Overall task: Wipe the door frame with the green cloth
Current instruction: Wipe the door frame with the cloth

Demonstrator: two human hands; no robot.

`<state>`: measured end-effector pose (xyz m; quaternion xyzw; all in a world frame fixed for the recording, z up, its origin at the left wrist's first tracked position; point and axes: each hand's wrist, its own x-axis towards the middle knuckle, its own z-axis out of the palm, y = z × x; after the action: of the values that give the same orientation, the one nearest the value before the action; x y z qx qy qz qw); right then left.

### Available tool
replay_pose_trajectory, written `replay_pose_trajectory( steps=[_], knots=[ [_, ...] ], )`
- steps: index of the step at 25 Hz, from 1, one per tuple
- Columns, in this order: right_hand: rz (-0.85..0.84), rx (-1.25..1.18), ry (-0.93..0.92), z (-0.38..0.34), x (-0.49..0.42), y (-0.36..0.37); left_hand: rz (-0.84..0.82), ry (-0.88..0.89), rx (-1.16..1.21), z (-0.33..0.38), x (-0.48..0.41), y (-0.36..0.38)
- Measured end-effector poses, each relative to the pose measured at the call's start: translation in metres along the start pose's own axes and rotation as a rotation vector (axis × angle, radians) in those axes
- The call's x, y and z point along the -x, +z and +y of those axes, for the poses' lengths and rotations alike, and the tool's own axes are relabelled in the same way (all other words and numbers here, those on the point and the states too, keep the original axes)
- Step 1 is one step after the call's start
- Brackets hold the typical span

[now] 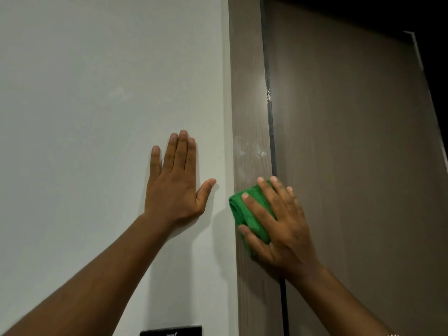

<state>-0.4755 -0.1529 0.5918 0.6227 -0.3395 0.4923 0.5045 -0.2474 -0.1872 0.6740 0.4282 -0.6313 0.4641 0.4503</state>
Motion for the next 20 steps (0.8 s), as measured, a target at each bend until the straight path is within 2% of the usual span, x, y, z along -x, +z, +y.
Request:
replay_pose_trajectory(
  steps=[2,4,6,10,12,15,17,18,20],
  knots=[
    [0.049,-0.007,0.179,-0.007,-0.023,0.002,-0.002,-0.016,0.001,0.002,-0.001,-0.001],
    [0.074,0.026,0.265,-0.018,-0.045,0.004,-0.001,-0.020,-0.001,0.003,-0.005,0.000],
    [0.042,0.063,0.227,-0.020,-0.048,0.006,-0.010,-0.015,-0.003,0.002,-0.009,0.000],
    [-0.056,0.034,0.013,-0.005,-0.021,0.000,-0.013,-0.014,-0.005,0.000,-0.018,-0.001],
    [-0.034,0.006,0.064,0.001,-0.026,0.001,-0.004,-0.011,0.002,0.000,-0.021,-0.002],
    [0.034,-0.025,0.280,-0.009,-0.061,0.006,0.018,-0.009,0.012,0.002,-0.024,0.000],
    [0.060,-0.002,0.358,-0.017,-0.076,0.009,0.027,-0.015,0.015,0.002,-0.026,0.001],
    [0.053,0.021,0.325,-0.017,-0.075,0.009,0.026,-0.017,0.018,0.001,-0.027,0.002],
    [0.004,0.051,0.145,-0.012,-0.058,0.007,0.023,-0.020,0.024,0.001,-0.029,0.002]
  ],
)
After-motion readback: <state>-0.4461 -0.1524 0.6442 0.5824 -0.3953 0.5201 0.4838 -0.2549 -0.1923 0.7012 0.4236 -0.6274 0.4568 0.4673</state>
